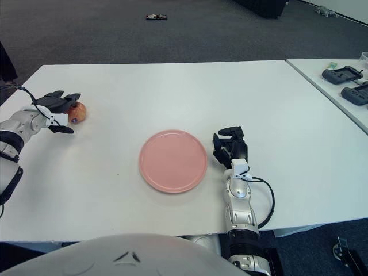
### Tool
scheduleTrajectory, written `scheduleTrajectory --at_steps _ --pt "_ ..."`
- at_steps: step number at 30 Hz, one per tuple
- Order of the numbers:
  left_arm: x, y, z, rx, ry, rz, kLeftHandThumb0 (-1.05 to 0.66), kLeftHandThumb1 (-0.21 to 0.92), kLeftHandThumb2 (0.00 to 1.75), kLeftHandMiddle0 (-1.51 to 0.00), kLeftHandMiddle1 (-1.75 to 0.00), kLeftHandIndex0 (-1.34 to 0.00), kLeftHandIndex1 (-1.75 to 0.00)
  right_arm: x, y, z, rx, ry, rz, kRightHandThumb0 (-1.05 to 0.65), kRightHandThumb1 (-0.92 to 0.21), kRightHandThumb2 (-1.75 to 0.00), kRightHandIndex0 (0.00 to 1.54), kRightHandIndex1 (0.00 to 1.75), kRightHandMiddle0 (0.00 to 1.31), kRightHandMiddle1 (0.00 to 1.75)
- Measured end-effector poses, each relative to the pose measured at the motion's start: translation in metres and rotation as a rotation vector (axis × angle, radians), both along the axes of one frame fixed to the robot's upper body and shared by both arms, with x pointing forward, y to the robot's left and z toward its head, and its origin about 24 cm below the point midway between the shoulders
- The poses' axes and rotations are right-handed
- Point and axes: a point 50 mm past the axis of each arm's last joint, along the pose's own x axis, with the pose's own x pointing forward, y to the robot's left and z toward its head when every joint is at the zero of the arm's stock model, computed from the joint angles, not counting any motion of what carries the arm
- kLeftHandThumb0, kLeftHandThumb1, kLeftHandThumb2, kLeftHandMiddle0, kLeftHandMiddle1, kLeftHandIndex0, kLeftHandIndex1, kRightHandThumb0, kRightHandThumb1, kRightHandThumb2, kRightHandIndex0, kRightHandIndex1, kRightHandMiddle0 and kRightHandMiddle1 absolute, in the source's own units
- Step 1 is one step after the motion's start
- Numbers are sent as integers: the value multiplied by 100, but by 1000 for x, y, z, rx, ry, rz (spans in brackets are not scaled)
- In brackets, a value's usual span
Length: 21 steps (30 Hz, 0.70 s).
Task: Put the apple into the plate.
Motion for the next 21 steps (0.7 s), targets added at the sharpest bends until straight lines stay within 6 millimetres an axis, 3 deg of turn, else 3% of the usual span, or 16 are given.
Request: scheduleTrajectory --at_steps 21 --pt "4 -16 -9 -46 -12 0 -105 66 43 0 0 0 0 -1 -1 0 0 4 -1 -35 -88 -59 51 122 21 175"
